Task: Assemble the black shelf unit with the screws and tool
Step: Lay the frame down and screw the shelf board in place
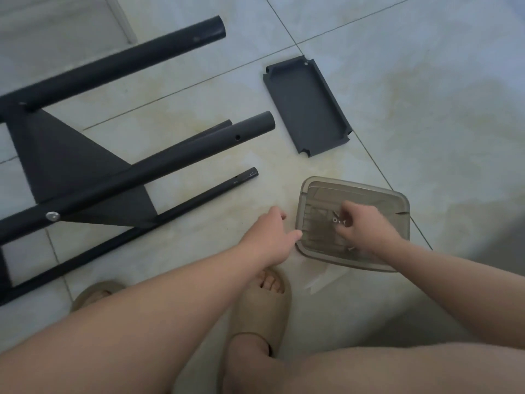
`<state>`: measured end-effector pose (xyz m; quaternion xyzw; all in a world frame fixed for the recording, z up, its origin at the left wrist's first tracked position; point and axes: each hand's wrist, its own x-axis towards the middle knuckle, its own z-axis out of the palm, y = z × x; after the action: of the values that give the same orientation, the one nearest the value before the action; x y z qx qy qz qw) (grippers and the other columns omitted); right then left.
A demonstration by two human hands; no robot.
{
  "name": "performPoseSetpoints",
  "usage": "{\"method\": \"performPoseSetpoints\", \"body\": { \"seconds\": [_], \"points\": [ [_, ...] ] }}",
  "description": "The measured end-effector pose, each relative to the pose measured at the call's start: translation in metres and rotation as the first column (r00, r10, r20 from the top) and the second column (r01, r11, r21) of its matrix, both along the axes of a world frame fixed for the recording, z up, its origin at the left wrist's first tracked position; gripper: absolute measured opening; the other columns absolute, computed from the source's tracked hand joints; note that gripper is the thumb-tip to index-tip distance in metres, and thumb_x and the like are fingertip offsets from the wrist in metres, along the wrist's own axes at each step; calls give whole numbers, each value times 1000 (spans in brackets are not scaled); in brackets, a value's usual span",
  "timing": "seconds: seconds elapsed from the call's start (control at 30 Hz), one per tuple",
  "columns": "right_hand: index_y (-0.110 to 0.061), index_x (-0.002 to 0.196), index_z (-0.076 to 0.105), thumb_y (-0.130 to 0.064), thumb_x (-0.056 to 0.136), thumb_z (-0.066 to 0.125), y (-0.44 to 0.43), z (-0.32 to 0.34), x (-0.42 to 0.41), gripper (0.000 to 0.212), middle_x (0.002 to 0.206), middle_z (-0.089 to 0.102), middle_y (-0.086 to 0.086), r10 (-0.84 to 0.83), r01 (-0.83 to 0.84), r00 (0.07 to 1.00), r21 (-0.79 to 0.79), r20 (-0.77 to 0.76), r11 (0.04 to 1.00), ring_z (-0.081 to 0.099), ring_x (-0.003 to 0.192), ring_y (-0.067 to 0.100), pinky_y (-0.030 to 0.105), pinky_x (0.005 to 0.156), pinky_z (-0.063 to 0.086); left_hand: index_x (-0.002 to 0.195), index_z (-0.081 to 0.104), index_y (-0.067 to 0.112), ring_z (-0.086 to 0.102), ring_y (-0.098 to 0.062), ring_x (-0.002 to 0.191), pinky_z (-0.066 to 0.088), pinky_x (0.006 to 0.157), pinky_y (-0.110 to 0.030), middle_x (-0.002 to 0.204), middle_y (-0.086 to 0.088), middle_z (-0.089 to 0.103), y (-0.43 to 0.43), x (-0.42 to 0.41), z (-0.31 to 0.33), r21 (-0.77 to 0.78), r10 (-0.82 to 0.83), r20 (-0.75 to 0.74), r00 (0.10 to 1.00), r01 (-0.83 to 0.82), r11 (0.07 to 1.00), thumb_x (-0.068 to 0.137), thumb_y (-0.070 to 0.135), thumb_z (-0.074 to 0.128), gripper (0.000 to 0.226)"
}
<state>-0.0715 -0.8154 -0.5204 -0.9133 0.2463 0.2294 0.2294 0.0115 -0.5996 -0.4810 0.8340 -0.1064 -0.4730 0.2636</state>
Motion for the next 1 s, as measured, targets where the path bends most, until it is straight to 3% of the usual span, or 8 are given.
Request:
{"method": "performPoseSetpoints", "body": {
  "seconds": [0.17, 0.27, 0.33, 0.43, 0.53, 0.7, 0.87, 1.0],
  "points": [
    [-21, 84, 58, -16, 85, 67, 28, 81, 27, 11, 71, 63, -9, 62, -80, 978, 80, 198, 994, 58, 65, 9, 14, 52, 40, 121, 60, 12, 64, -25, 107, 48, 86, -33, 122, -9, 65, 27, 27, 68, 40, -125, -60, 990, 128, 991, 102, 37, 50, 33],
    [-23, 85, 58, -18, 84, 67, 60, 139, 51, 11, 68, 61, -11, 133, -159, 938, 58, 320, 986, 58, 67, 8, 21, 57, 44, 122, 58, 10, 70, -20, 92, 57, 81, -35, 118, -9, 66, 48, 44, 116, -16, -27, -162, 986, 24, 1000, 105, 30, 42, 31],
    [-27, 83, 56, -18, 84, 68, 87, 178, 67, 15, 67, 61, -10, 171, -210, 905, 61, 389, 976, 57, 67, 7, 27, 61, 45, 117, 61, 10, 72, -20, 90, 59, 77, -32, 114, -6, 69, 68, 55, 147, -77, 130, -176, 976, -145, 986, 105, 31, 39, 32],
    [-30, 81, 55, -17, 85, 68, 132, 227, 84, 19, 66, 61, -15, 248, -303, 859, 56, 447, 951, 56, 65, 5, 21, 59, 44, 104, 65, 11, 75, -22, 86, 59, 76, -32, 106, -7, 73, 108, 68, 184, -168, 400, -243, 884, -445, 880, 104, 40, 40, 39],
    [-26, 83, 57, -16, 87, 68, 179, 261, 93, 15, 65, 60, -18, 306, -386, 813, 66, 496, 920, 53, 59, 6, 19, 56, 42, 104, 63, 6, 73, -26, 93, 59, 78, -35, 106, -11, 72, 156, 79, 206, -232, 530, -379, 759, -632, 740, 105, 47, 37, 48],
    [-28, 88, 57, -18, 91, 65, 256, 291, 114, 14, 60, 57, -10, 430, -504, 755, 18, 494, 864, 53, 61, 8, 30, 60, 45, 130, 51, 0, 67, -32, 102, 55, 83, -40, 116, -19, 67, 222, 90, 214, -281, 516, -630, 581, -789, 547, 106, 54, 30, 62],
    [-27, 90, 57, -16, 91, 64, 305, 292, 130, 13, 61, 54, -11, 502, -584, 707, 11, 498, 812, 51, 62, 3, 18, 55, 37, 125, 56, -5, 74, -30, 95, 59, 76, -39, 109, -21, 73, 261, 96, 211, -291, 486, -698, 526, -829, 478, 104, 58, 32, 70],
    [-28, 94, 63, -18, 92, 65, 329, 284, 145, 10, 65, 56, -12, 542, -628, 684, 15, 489, 778, 52, 63, 1, 17, 55, 38, 123, 59, -6, 76, -29, 89, 61, 75, -38, 100, -19, 75, 281, 103, 204, -271, 493, -729, 475, -861, 430, 105, 56, 29, 71]
  ]
}}
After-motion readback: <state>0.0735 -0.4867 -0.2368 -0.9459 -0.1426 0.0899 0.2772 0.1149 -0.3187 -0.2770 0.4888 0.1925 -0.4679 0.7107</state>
